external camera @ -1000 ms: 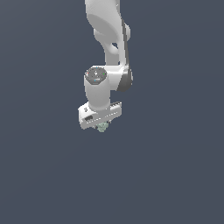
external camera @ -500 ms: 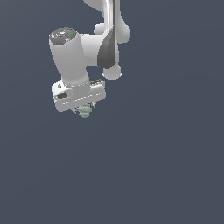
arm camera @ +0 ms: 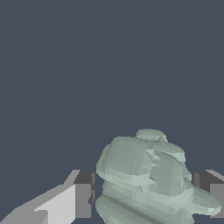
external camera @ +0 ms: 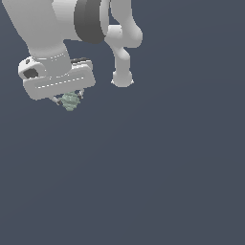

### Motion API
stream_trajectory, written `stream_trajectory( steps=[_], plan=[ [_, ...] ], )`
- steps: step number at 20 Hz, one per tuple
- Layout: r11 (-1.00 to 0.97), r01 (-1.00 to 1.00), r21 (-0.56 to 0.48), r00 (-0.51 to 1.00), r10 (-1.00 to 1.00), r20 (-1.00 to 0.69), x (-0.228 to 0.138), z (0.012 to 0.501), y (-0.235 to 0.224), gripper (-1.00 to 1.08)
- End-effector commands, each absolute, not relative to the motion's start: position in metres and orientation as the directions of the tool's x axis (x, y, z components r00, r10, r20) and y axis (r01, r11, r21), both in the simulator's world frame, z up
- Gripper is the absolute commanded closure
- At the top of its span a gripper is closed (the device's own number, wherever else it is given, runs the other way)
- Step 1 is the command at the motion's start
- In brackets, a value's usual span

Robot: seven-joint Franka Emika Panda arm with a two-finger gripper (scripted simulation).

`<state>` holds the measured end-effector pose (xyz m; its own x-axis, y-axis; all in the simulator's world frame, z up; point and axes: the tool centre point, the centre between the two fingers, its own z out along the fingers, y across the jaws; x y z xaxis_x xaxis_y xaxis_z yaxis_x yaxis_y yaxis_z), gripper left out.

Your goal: Pick up the object and move it to a goal position.

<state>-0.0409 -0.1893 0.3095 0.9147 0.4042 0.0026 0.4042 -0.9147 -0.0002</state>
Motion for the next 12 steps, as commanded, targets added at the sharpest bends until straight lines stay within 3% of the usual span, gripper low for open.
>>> stream_trajectory(
  steps=[1,12],
  plan=[
    [-0.914,0.405,-0.001,0.914,0.405,0.001,-0.043,0.326,-0.201,1.08],
    [-0.914,0.405,0.0,0.914,0.405,0.0,-0.046,0.355,-0.223,1.08]
  ],
)
